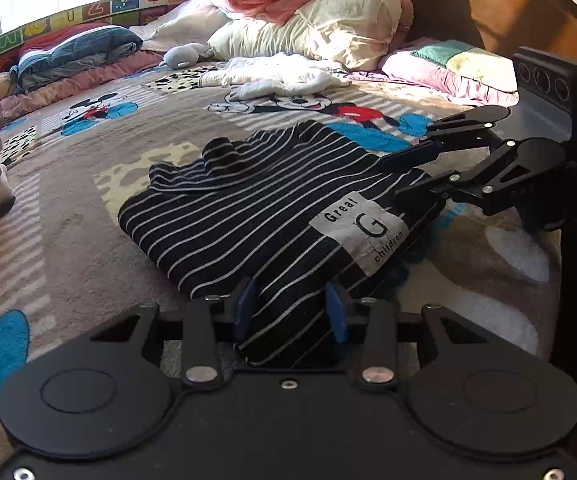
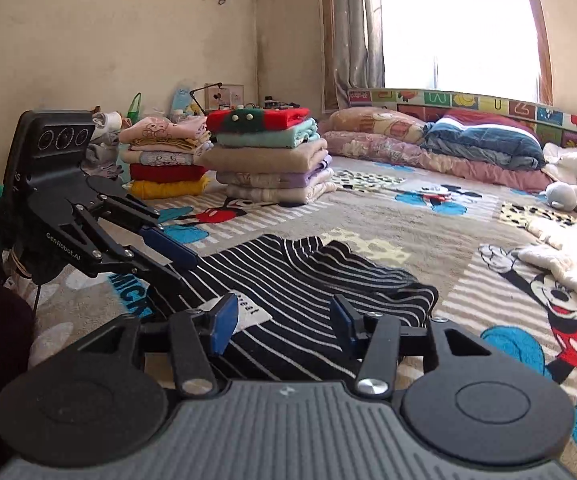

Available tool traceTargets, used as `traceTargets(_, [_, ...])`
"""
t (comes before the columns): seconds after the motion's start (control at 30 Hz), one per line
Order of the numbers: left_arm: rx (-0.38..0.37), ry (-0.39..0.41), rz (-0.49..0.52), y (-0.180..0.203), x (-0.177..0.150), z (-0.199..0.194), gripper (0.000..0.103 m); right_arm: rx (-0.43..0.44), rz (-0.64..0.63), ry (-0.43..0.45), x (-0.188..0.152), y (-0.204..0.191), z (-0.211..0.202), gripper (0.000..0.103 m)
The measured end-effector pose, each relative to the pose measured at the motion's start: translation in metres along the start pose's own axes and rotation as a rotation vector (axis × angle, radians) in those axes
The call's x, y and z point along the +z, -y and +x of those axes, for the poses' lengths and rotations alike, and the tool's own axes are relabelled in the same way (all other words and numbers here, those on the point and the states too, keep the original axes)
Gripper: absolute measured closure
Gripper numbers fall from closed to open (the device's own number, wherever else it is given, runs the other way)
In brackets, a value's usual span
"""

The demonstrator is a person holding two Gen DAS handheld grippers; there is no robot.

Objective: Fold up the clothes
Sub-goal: 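Grasp the folded striped garment with both tools and lift it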

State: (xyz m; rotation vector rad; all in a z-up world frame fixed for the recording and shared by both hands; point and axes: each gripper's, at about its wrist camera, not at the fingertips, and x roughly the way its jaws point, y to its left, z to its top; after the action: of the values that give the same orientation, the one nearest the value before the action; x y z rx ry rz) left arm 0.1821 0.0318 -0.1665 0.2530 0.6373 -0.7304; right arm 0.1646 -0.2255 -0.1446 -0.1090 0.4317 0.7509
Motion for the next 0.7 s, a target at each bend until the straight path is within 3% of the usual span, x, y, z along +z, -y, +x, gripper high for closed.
traceTargets(0.07, [-0.007,0.009,-0.021,-0.001,0.001,0.001,0.064,-0.011,0.032,-0.066,-0.012,0.005,0.012,0.054])
traceTargets(0.17, [0.002,0.011,-0.015,0.001,0.000,0.001,0.062,-0.021,0.054,-0.065,-0.013,0.004,0.009,0.054])
traceTargets(0.3, [0.035,0.031,-0.101,0.001,0.000,-0.014,0.061,-0.064,0.072,-0.050,-0.016,-0.006,0.000,0.051])
traceTargets(0.33, [0.051,0.044,-0.163,-0.005,0.001,-0.018,0.060,-0.075,0.104,-0.032,-0.014,-0.006,-0.005,0.050])
traceTargets(0.43, [0.100,0.083,-0.351,-0.020,0.004,-0.032,0.046,-0.091,0.303,0.044,-0.015,0.001,-0.019,0.038])
traceTargets(0.5, [0.131,0.108,-0.476,-0.030,0.006,-0.040,0.045,-0.108,0.468,0.051,-0.023,0.014,-0.020,0.035])
traceTargets(0.63, [0.095,0.079,-0.777,-0.056,-0.004,-0.033,0.041,-0.074,0.888,0.078,-0.054,0.047,-0.013,0.026])
traceTargets(0.7, [0.051,0.092,-0.862,-0.060,-0.012,-0.025,0.041,-0.054,1.021,0.120,-0.065,0.056,-0.010,0.026])
